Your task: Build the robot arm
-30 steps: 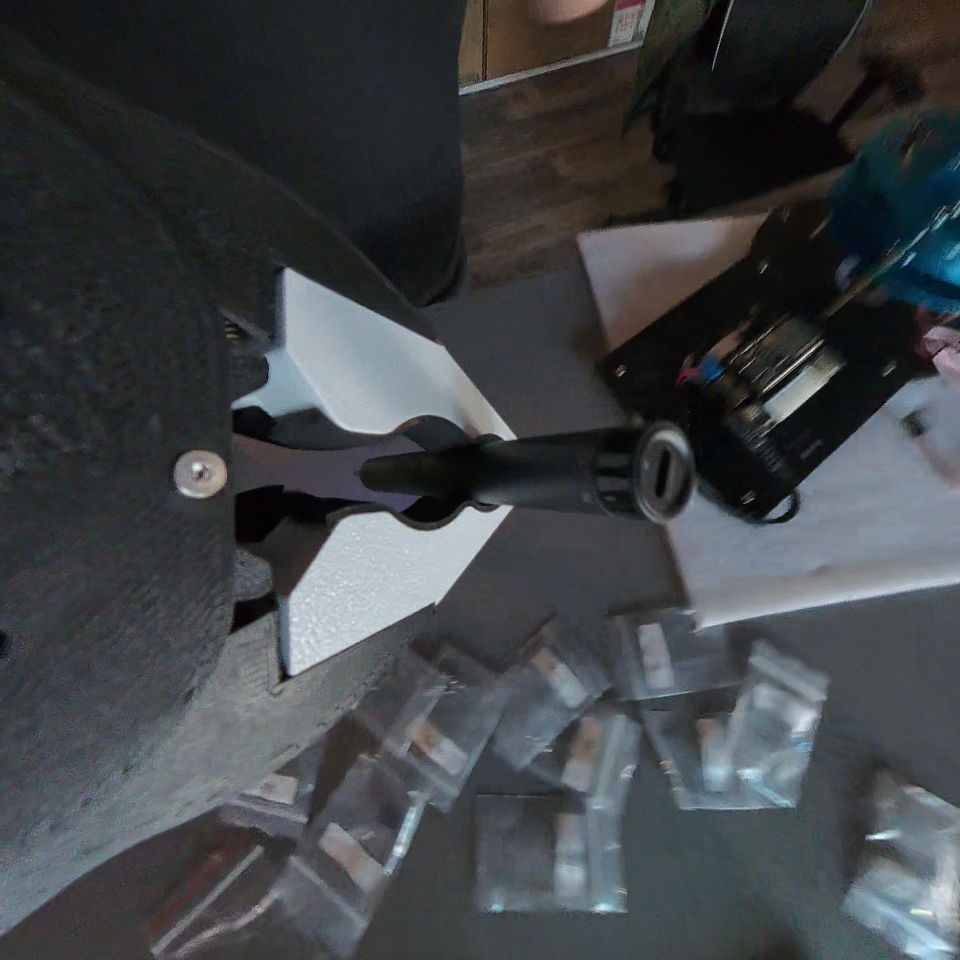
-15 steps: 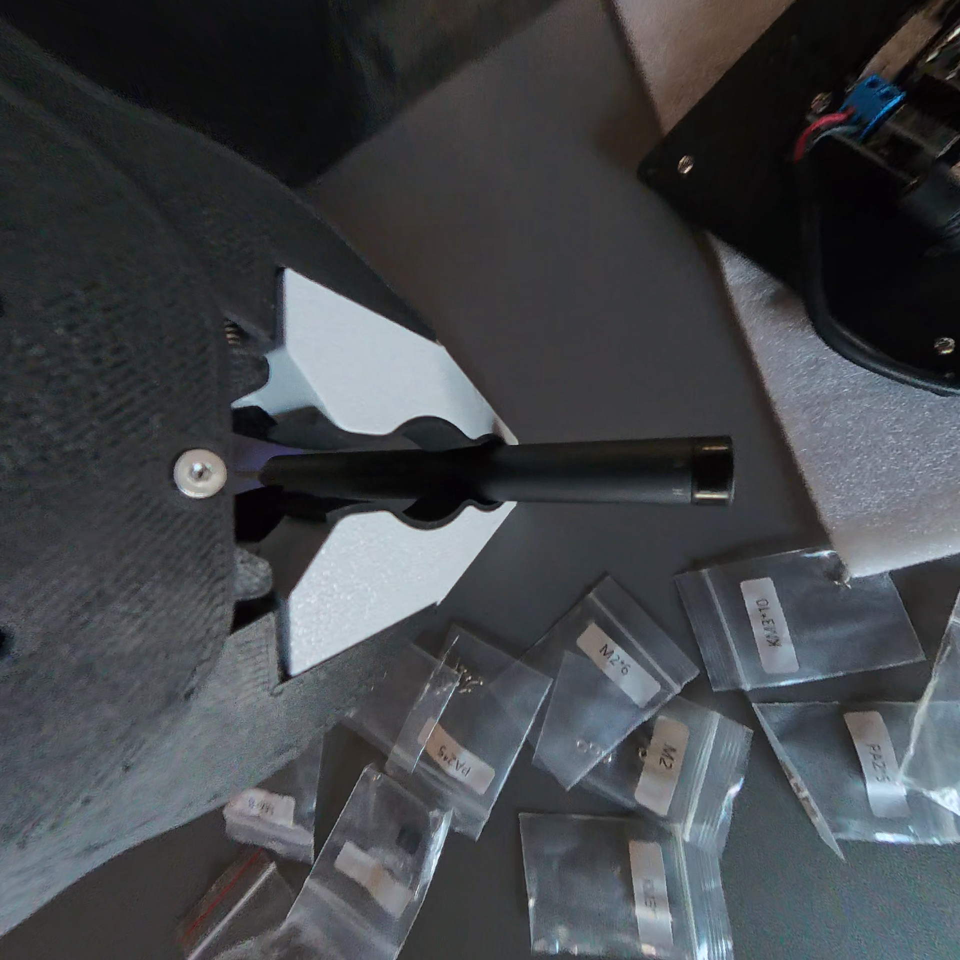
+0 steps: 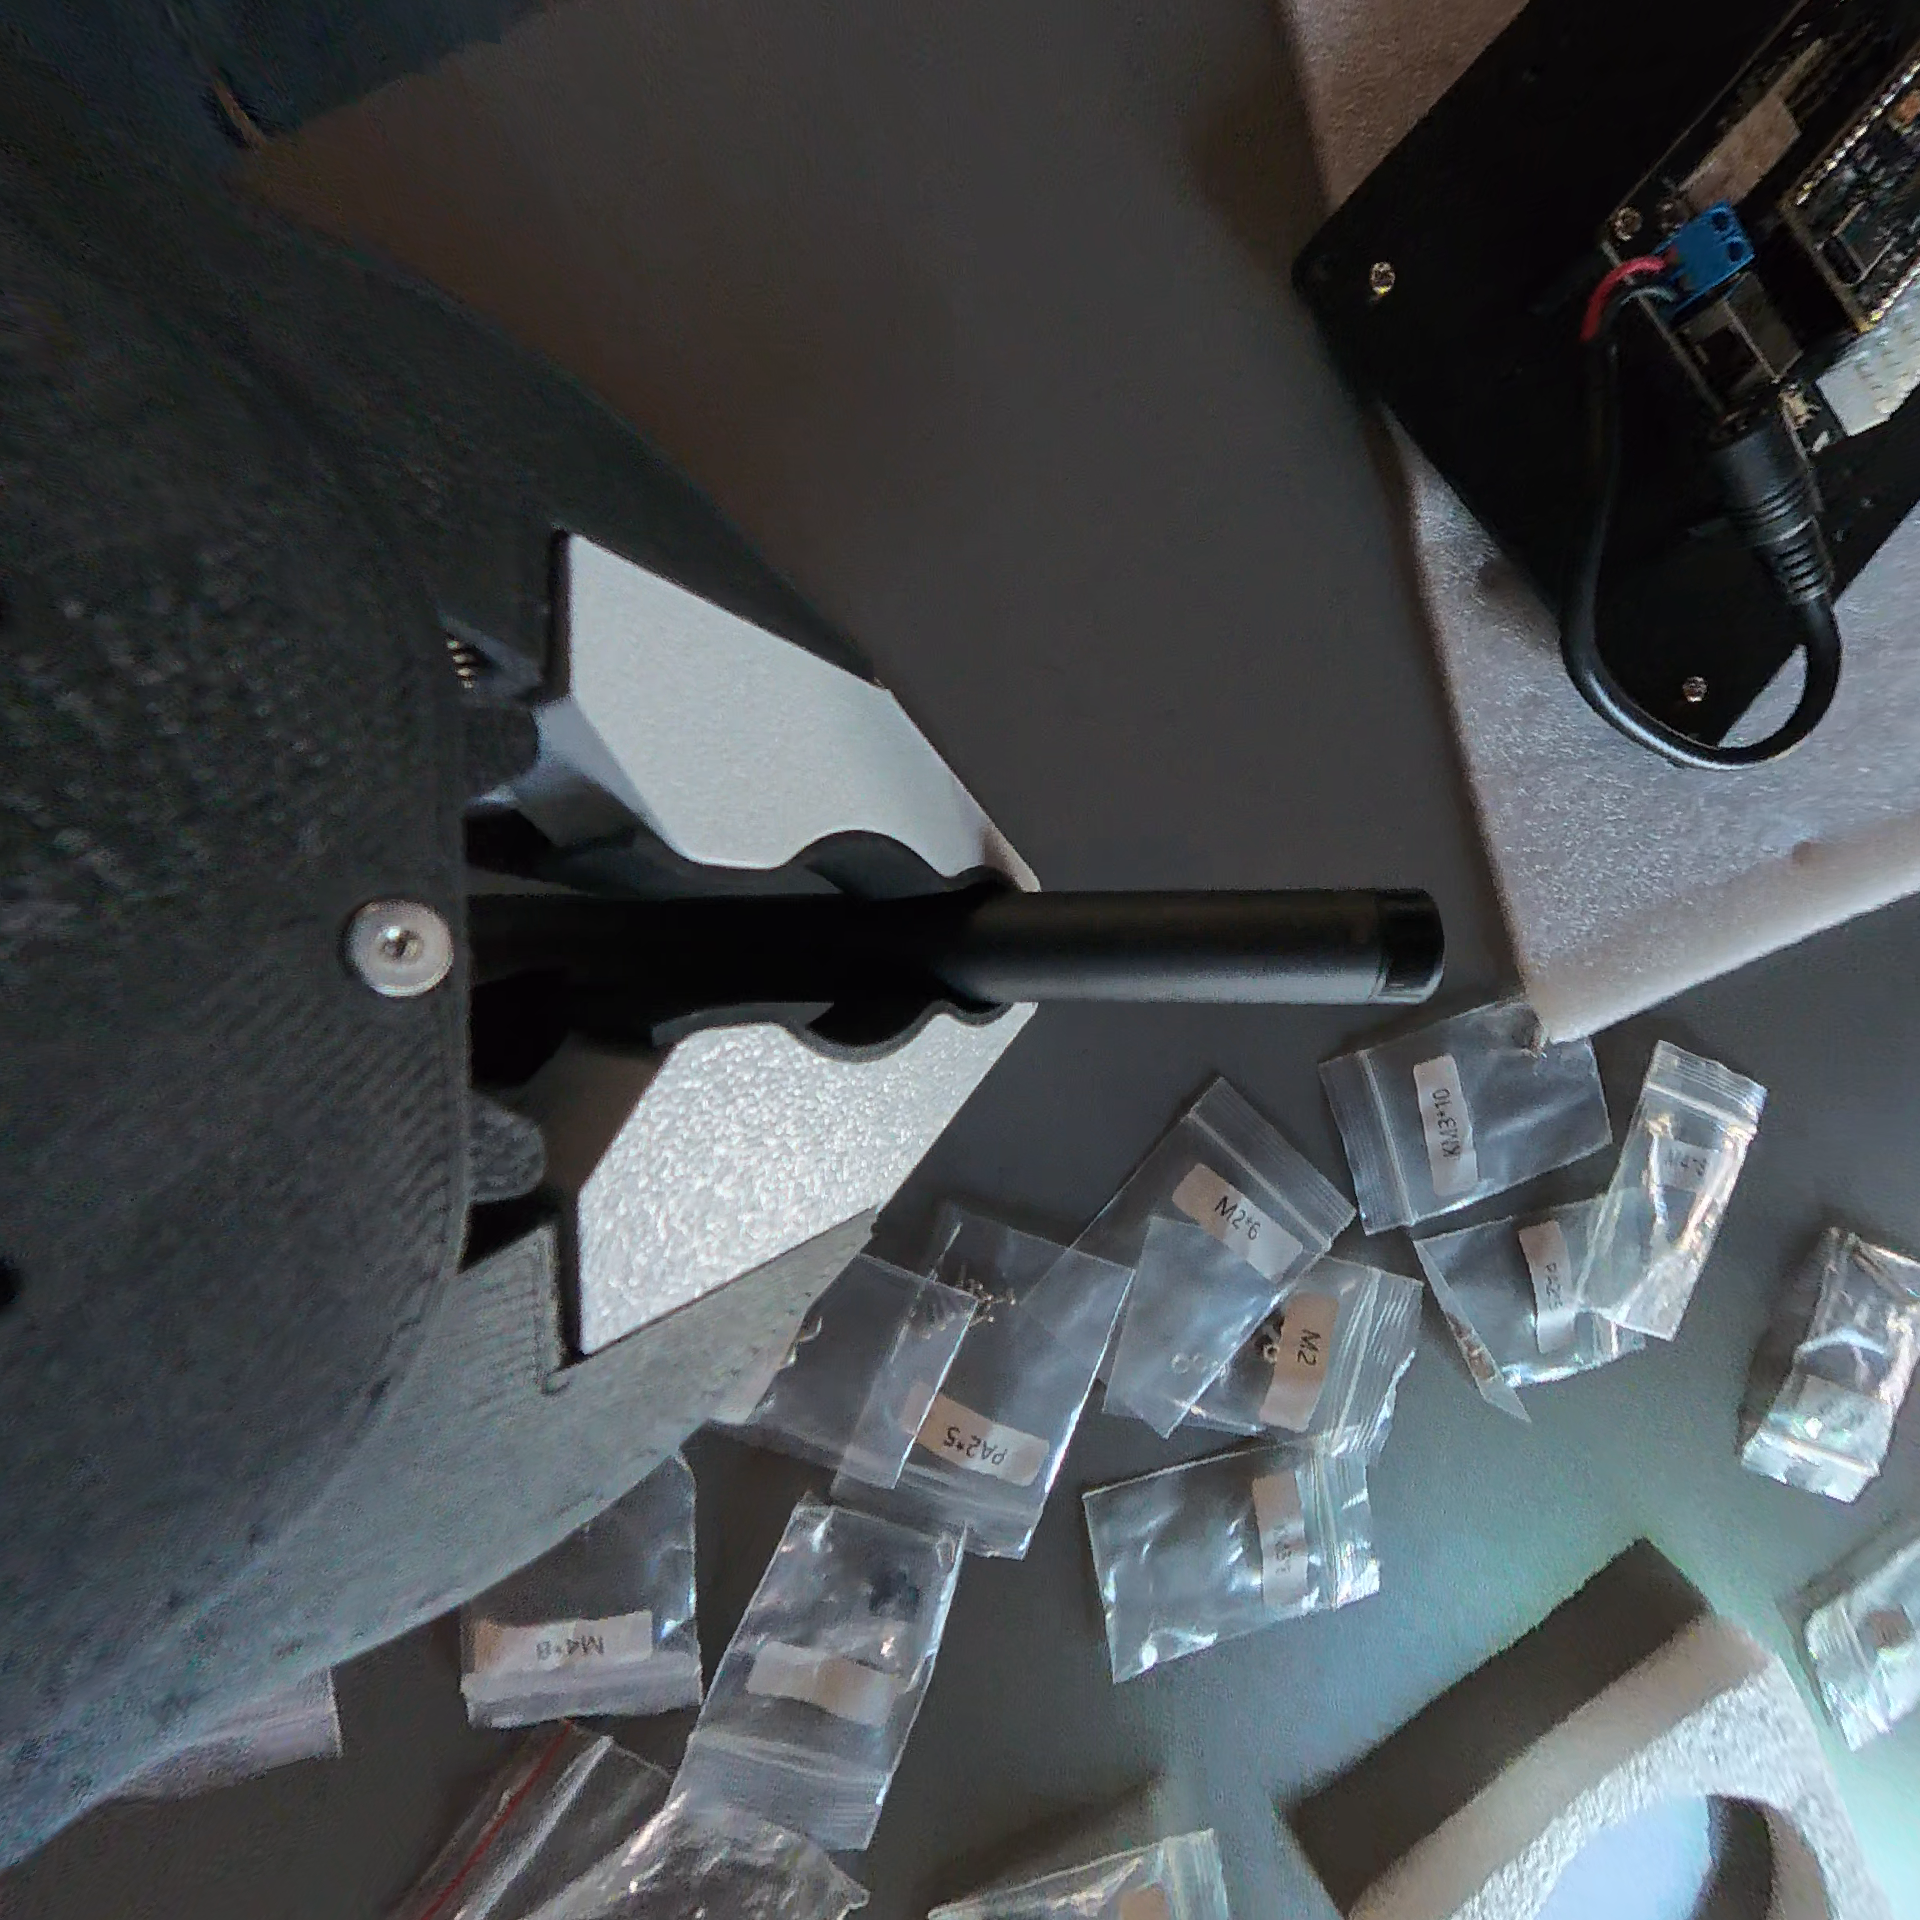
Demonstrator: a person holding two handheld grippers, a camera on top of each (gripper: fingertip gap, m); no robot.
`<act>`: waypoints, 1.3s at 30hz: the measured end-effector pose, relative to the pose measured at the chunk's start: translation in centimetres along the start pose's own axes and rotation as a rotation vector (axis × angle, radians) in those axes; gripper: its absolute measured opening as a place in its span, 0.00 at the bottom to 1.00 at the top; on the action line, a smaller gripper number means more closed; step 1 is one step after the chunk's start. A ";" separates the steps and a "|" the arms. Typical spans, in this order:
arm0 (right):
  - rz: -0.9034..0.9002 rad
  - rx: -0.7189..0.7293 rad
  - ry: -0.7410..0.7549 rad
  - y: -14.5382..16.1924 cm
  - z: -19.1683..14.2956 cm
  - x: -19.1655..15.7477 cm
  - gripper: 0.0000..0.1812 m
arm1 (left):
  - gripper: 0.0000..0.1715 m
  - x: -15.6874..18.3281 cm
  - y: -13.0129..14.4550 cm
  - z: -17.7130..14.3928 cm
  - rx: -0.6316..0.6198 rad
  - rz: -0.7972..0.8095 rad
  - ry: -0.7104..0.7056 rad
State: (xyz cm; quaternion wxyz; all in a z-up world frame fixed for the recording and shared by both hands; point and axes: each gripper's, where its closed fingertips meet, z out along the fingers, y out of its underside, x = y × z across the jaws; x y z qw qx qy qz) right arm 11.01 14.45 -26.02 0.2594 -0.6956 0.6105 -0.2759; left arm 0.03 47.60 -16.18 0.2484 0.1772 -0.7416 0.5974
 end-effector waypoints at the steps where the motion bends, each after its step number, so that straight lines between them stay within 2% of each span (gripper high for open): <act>1: 0.002 0.024 0.015 0.0 -0.1 0.0 0.08 | 0.14 -0.2 -0.1 -0.2 -0.021 -0.003 0.036; 4: -0.002 0.053 0.031 0.2 -0.3 -0.4 0.08 | 0.13 -1.3 0.1 -1.3 -0.076 0.016 0.091; 6: -0.029 0.039 -0.023 0.3 -0.5 -1.3 0.08 | 0.13 -2.7 0.7 -2.2 -0.113 0.038 0.087; 9: -0.057 -0.086 -0.076 0.9 -1.0 -1.8 0.08 | 0.12 -4.4 1.2 -3.4 -0.145 0.018 0.103; 11: -0.143 -0.134 -0.101 1.1 -1.2 -2.3 0.07 | 0.12 -5.3 1.4 -4.0 -0.160 0.004 0.109; 14: -0.251 -0.079 -0.109 0.9 -1.2 -2.6 0.07 | 0.12 -6.5 1.7 -4.9 -0.173 -0.031 0.102; 17: -0.273 0.014 -0.130 0.9 -1.3 -3.0 0.07 | 0.10 -7.4 2.1 -5.3 -0.189 -0.052 0.089; 20: -0.289 0.096 -0.126 1.0 -1.6 -3.3 0.07 | 0.10 -7.6 2.9 -4.8 -0.259 -0.038 0.092; 25: -0.336 0.110 -0.099 1.1 -1.7 -3.3 0.07 | 0.10 -6.1 3.3 -3.0 -0.328 -0.026 0.113; 30: -0.342 0.048 -0.187 1.7 -2.1 -3.4 0.07 | 0.09 -4.4 4.4 -1.4 -0.392 -0.021 0.121; 36: -0.285 0.115 -0.302 1.8 -2.2 -3.2 0.10 | 0.09 -3.7 6.1 0.0 -0.441 -0.068 0.112; 39: -0.277 0.127 -0.306 1.8 -2.2 -3.1 0.11 | 0.07 -2.9 5.6 1.9 -0.464 -0.022 0.133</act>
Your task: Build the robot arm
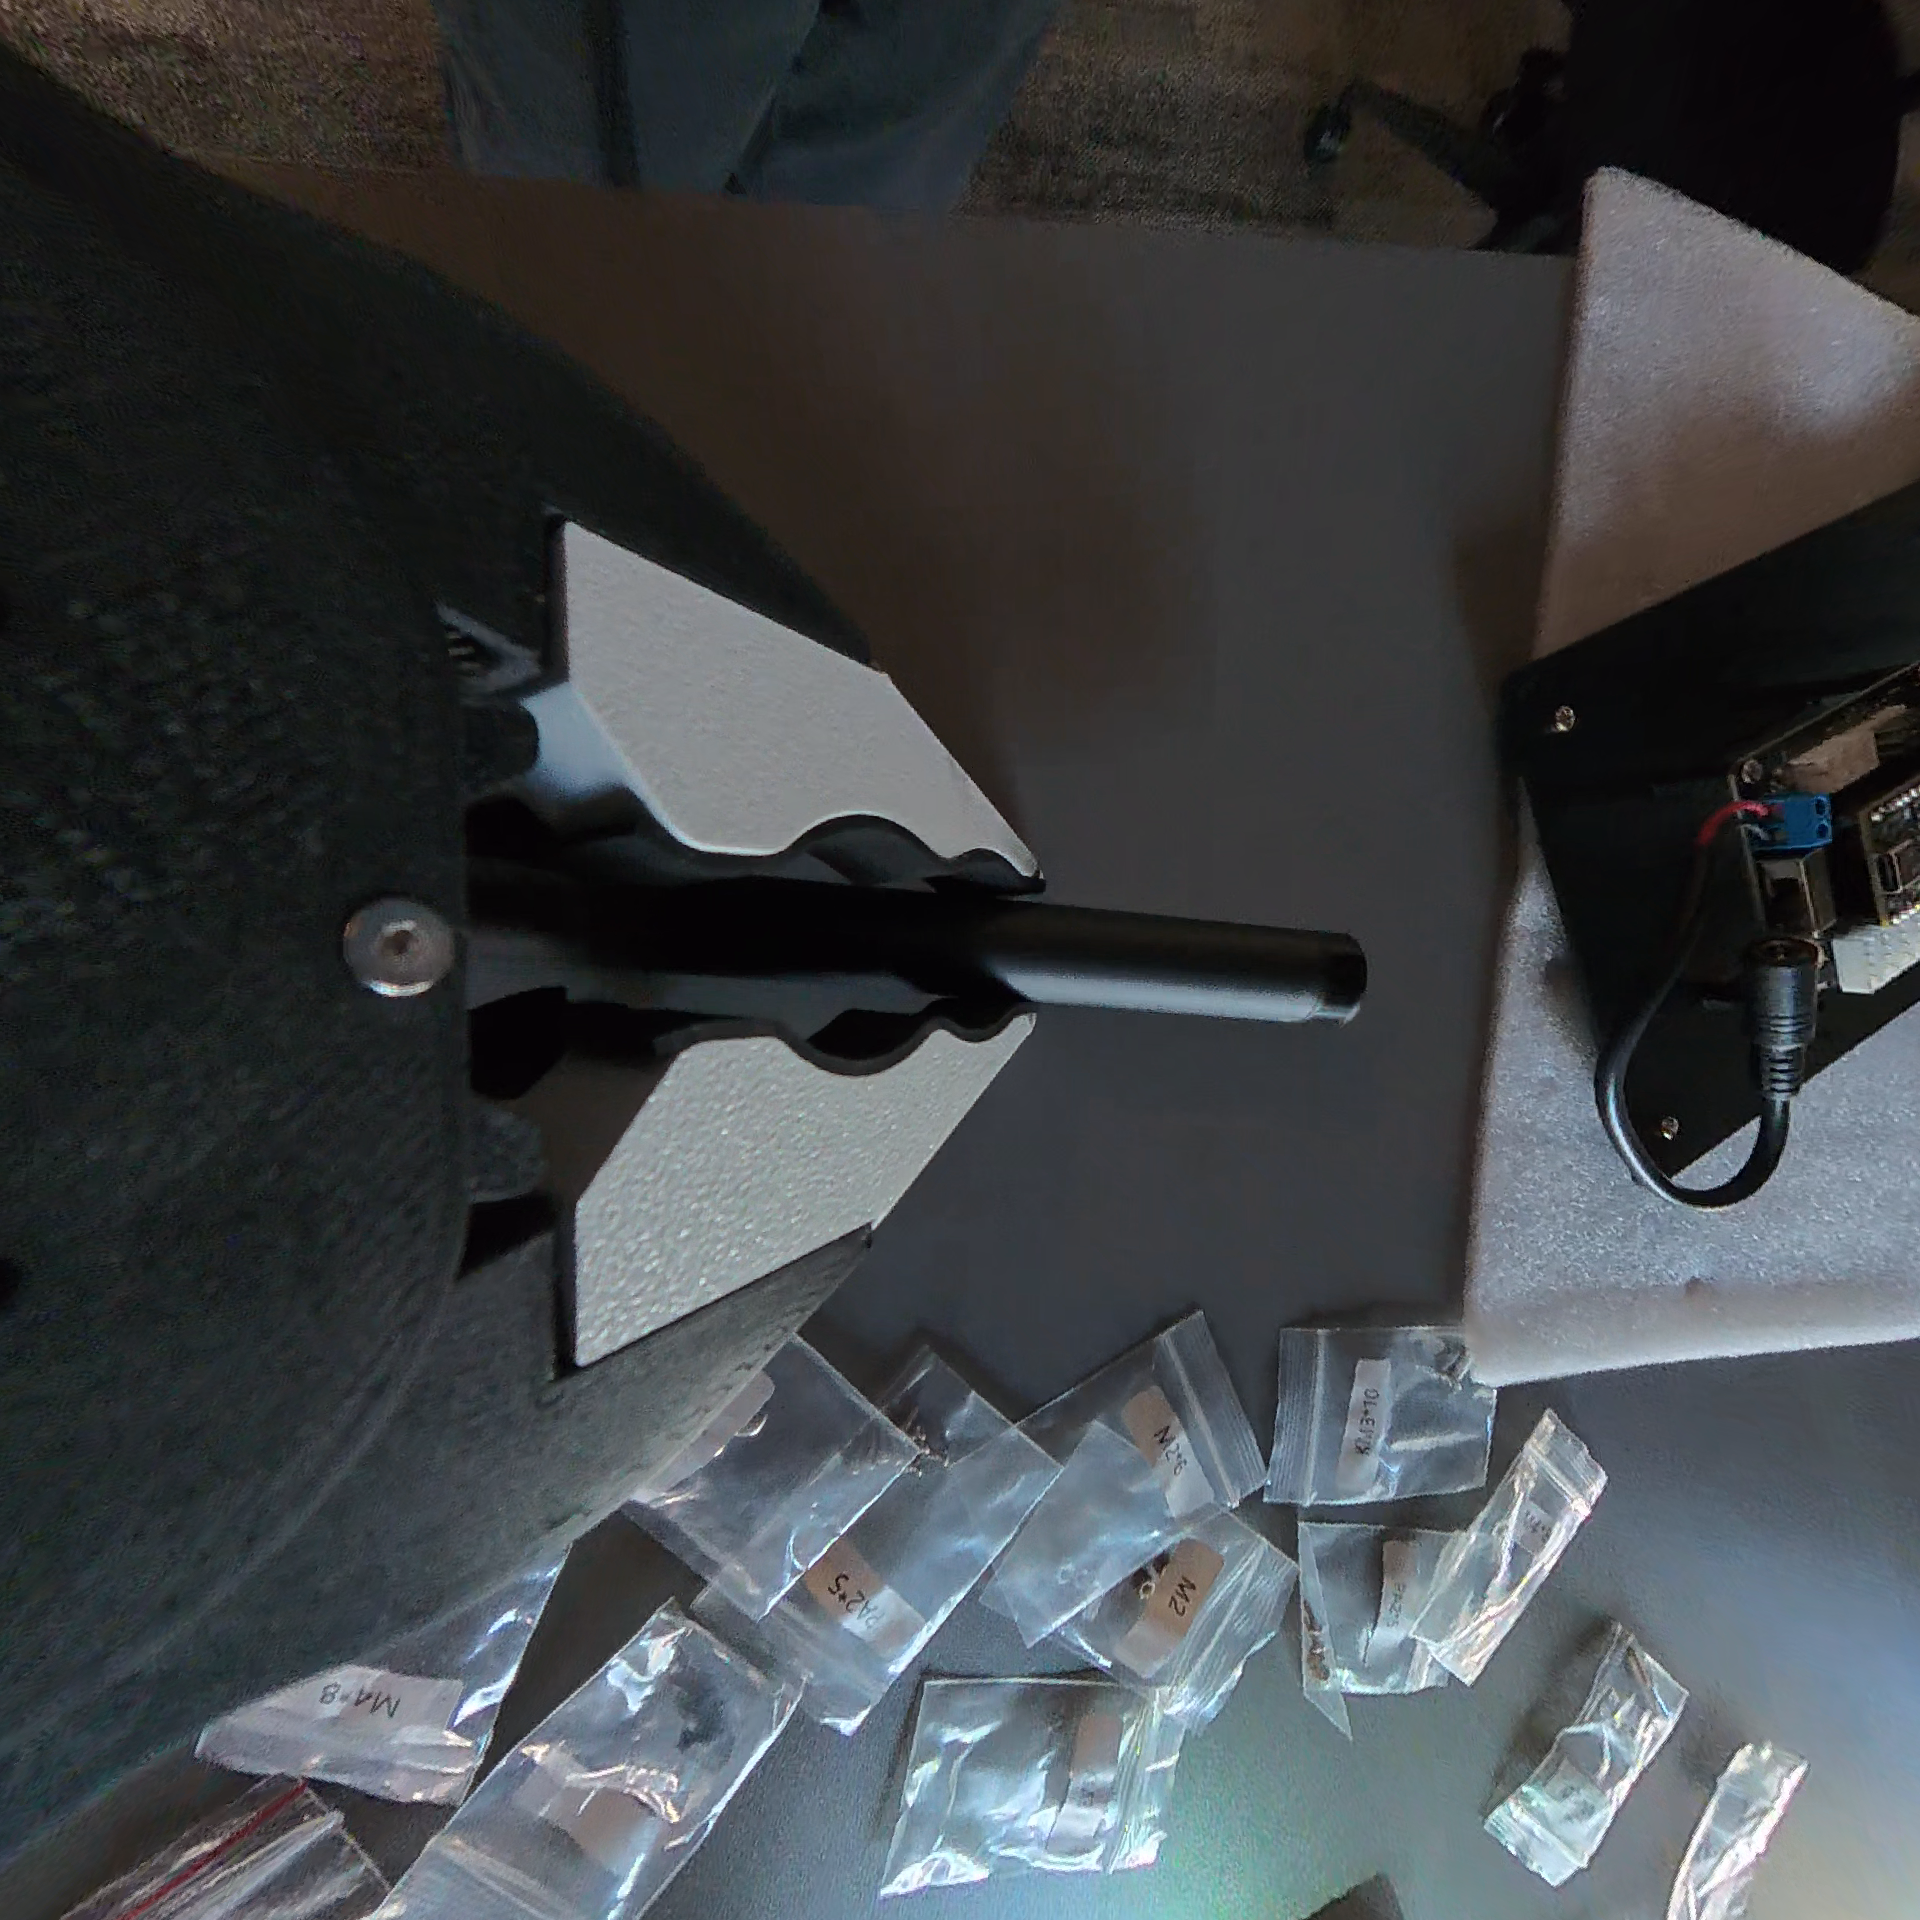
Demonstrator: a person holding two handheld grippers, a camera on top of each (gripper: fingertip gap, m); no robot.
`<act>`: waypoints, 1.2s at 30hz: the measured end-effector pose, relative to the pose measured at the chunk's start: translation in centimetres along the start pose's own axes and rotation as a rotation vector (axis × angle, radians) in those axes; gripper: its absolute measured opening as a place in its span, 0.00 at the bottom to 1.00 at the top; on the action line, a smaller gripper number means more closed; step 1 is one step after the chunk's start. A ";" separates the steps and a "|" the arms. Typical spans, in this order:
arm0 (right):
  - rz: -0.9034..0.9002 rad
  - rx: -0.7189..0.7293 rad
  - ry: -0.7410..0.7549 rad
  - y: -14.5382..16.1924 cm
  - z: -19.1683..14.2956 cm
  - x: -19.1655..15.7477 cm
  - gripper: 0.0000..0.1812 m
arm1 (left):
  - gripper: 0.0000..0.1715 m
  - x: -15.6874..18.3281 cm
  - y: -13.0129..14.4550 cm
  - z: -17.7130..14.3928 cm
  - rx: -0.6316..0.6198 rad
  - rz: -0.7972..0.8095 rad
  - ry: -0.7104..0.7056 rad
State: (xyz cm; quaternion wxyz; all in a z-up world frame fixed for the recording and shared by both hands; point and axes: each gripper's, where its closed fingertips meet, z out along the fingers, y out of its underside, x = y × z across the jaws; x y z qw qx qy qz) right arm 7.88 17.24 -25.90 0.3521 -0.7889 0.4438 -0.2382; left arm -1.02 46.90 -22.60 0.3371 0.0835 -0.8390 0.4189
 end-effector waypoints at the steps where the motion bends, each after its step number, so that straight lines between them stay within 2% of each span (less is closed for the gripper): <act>1: -0.015 0.001 0.000 0.0 0.0 -0.1 0.10 | 0.07 0.2 -1.0 0.7 -0.016 0.059 -0.006; 3: -0.038 0.002 0.010 0.0 -0.1 -0.2 0.11 | 0.07 0.6 -3.1 2.5 -0.055 0.174 -0.017; 7: -0.045 0.001 0.011 0.1 -0.3 -0.1 0.11 | 0.05 3.1 -6.6 5.4 -0.047 0.278 0.054; 11: -0.060 -0.002 0.028 0.4 -0.7 0.0 0.11 | 0.05 4.5 -6.8 6.6 -0.045 0.318 0.081; 13: -0.097 -0.010 0.102 0.5 -1.5 0.5 0.16 | 0.06 4.6 -6.5 6.9 -0.043 0.322 0.090; 16: -0.090 0.053 0.148 -0.1 -4.1 -0.4 0.18 | 0.07 3.5 -7.2 7.6 -0.013 0.347 0.016; 20: -0.035 0.150 0.220 1.2 -10.6 -3.3 0.19 | 0.09 1.5 -10.1 10.0 0.076 0.402 -0.156; 25: 0.124 0.338 0.281 7.6 -20.9 -8.0 0.20 | 0.12 -2.6 -13.5 15.0 0.125 0.465 -0.419; 29: 0.314 0.490 0.370 12.9 -30.1 -7.4 0.21 | 0.12 -6.1 -15.2 17.8 0.139 0.414 -0.662; 33: 0.334 0.391 0.439 19.3 -37.0 -5.5 0.21 | 0.17 -7.6 -16.1 19.7 0.158 0.295 -0.749; 36: 0.335 0.352 0.455 21.9 -40.8 -3.8 0.21 | 0.20 -8.5 -16.7 19.7 0.159 0.270 -0.839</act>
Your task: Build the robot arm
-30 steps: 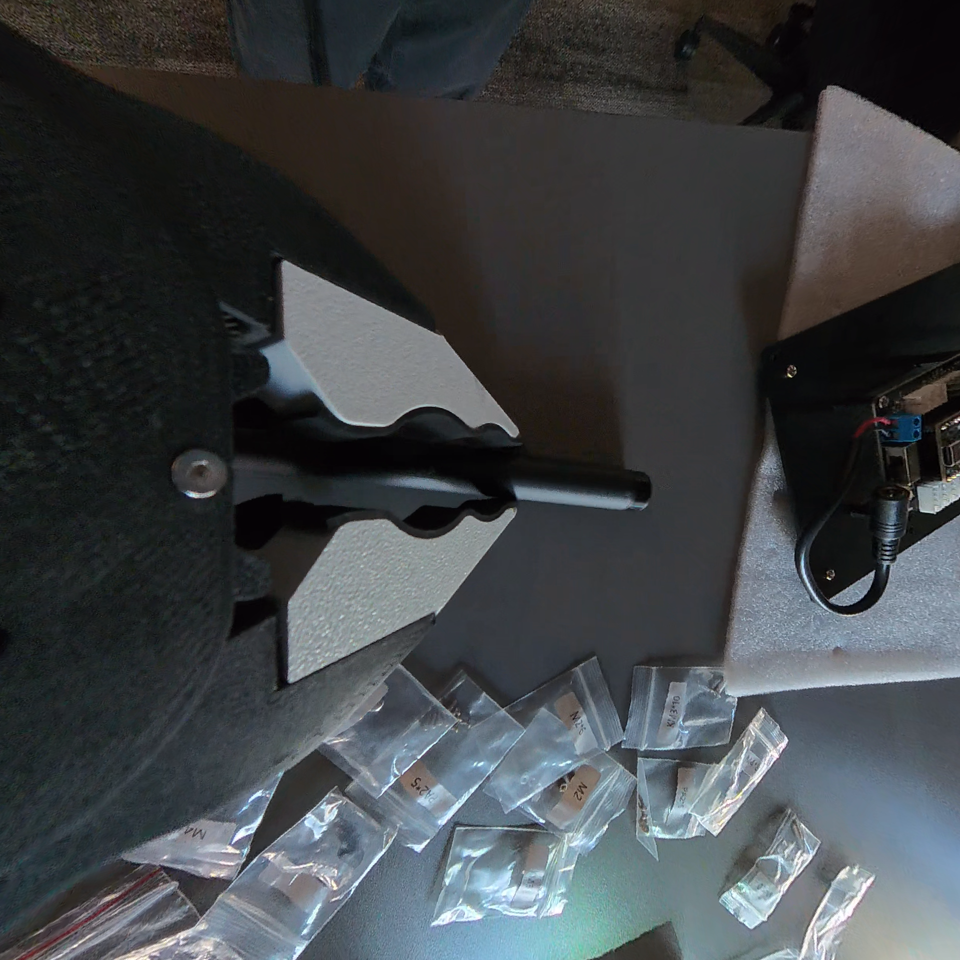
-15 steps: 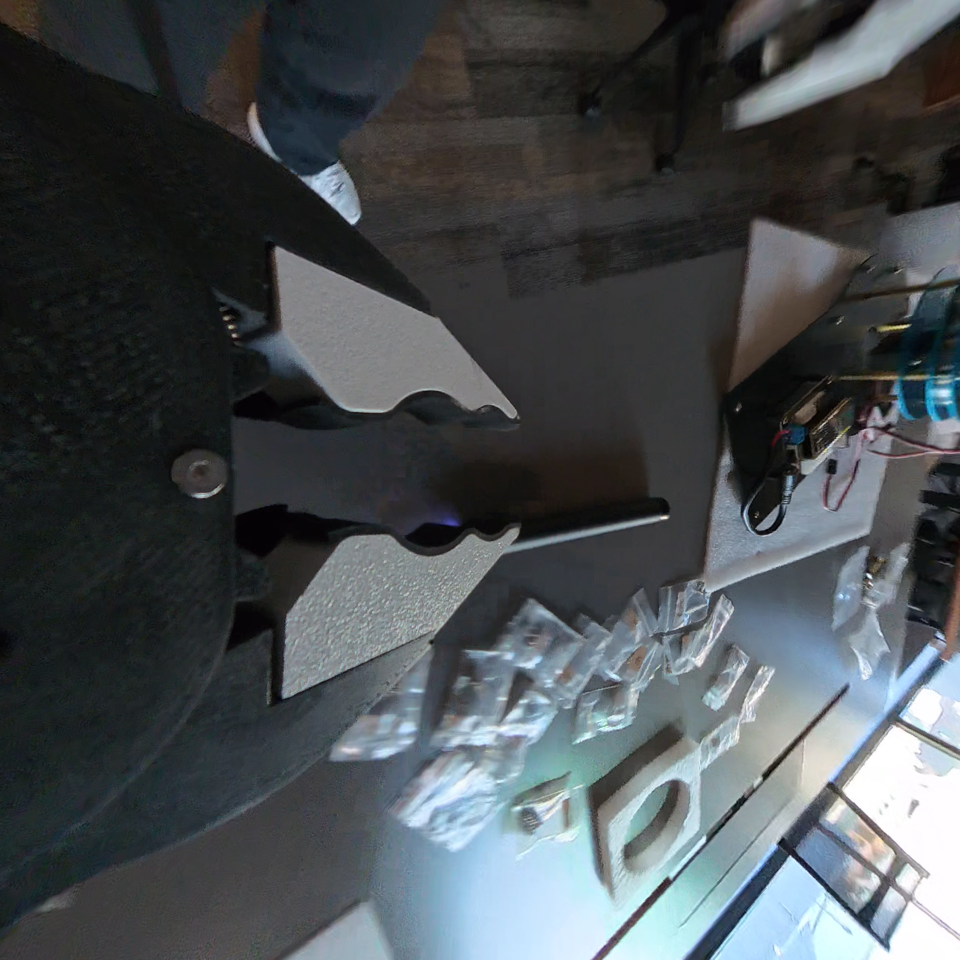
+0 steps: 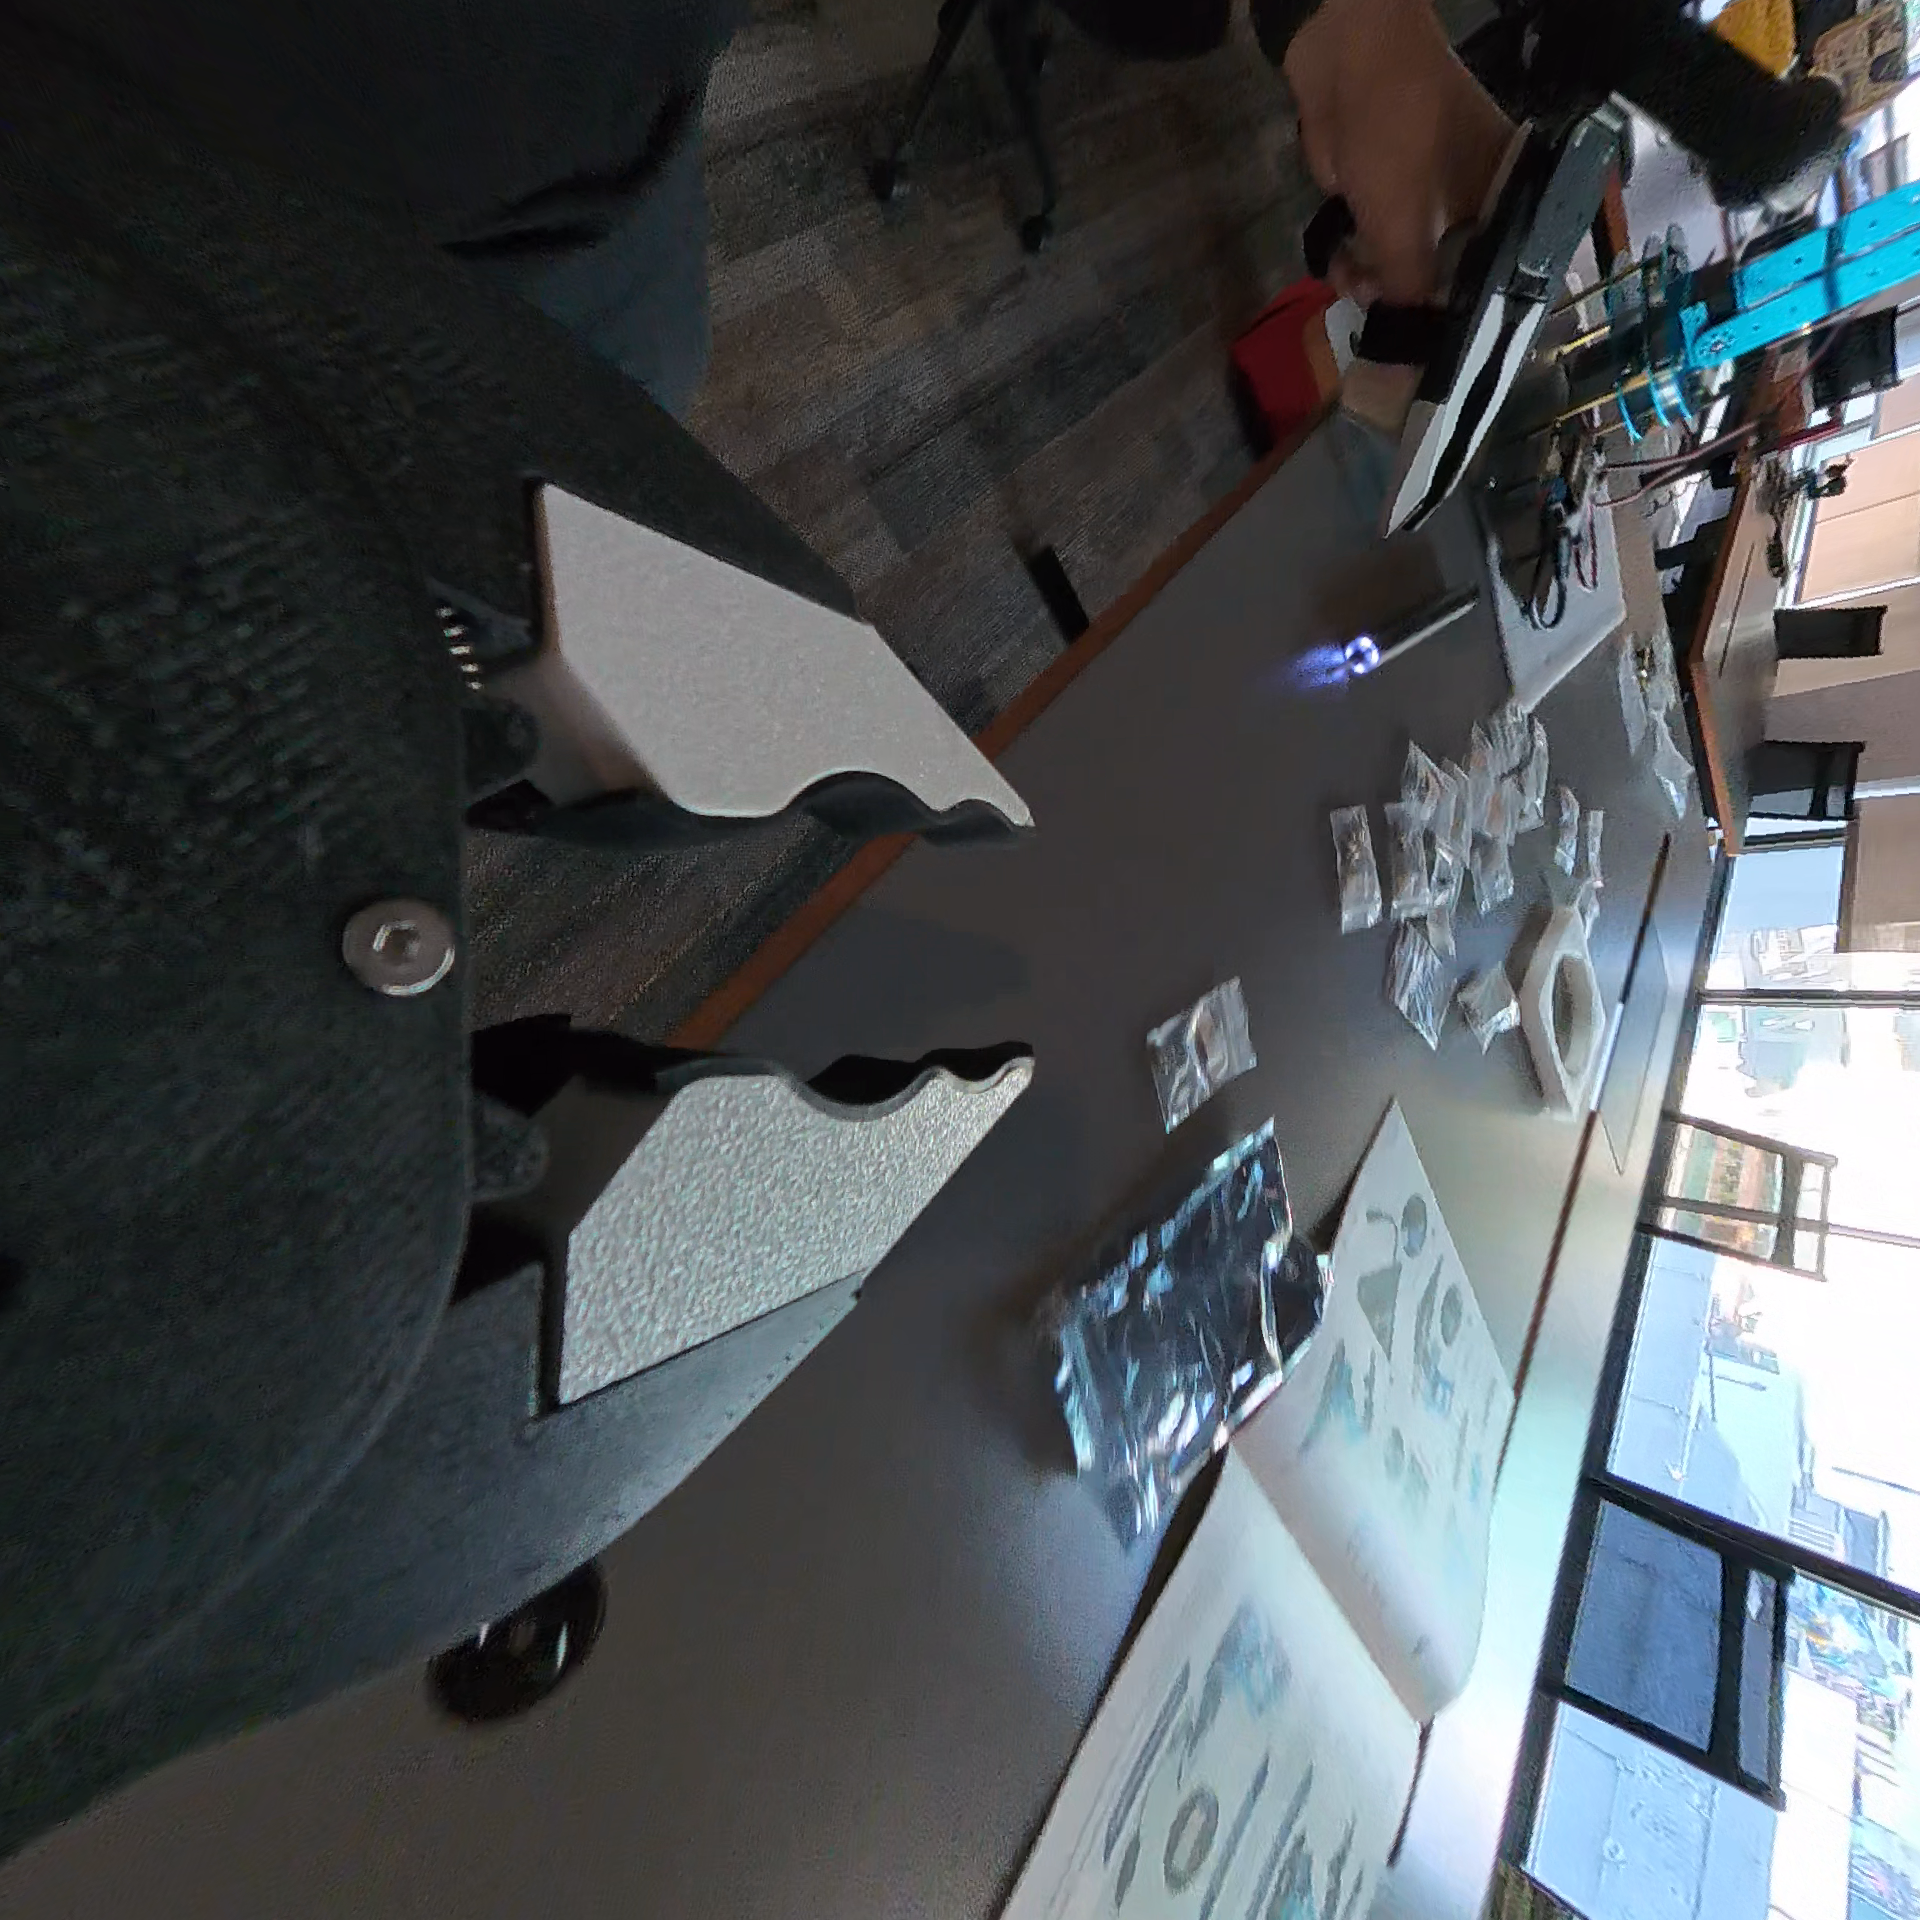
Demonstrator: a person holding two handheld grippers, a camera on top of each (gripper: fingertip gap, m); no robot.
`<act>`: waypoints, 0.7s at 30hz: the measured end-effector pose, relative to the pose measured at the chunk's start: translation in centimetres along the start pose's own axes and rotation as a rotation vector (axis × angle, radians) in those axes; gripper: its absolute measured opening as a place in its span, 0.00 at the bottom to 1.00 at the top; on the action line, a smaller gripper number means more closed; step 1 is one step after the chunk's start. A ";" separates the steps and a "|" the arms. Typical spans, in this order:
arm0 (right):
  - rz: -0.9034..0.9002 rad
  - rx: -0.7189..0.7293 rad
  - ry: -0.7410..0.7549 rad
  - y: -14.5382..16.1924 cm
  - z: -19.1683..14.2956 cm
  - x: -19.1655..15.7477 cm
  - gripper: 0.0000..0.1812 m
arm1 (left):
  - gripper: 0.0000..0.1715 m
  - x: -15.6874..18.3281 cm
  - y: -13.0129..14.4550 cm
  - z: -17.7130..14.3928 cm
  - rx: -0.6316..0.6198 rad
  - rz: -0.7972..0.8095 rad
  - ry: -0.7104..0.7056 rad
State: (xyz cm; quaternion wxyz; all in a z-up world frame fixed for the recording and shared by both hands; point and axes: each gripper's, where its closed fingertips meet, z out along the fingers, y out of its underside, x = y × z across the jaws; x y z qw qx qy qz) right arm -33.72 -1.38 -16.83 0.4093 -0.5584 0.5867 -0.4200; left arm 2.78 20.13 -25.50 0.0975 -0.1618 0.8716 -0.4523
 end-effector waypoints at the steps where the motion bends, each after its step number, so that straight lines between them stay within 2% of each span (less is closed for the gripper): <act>1: -0.003 0.009 0.003 -0.2 -0.6 1.1 0.21 | 0.21 0.0 -0.1 0.2 0.001 -0.019 -0.006; 6: 0.030 0.080 0.051 -1.2 -0.5 6.1 0.21 | 0.27 0.6 -0.5 1.0 -0.014 -0.033 -0.021; 12: 0.049 0.191 0.117 -3.6 2.1 11.0 0.21 | 0.33 0.6 -1.0 1.4 0.012 -0.055 -0.053; 17: 0.021 0.238 0.267 -4.2 4.1 16.1 0.22 | 0.35 0.7 -1.3 1.5 0.039 -0.051 -0.048; 21: 0.075 0.280 0.260 -4.7 6.6 19.0 0.23 | 0.36 0.5 -1.8 1.4 0.080 -0.119 -0.048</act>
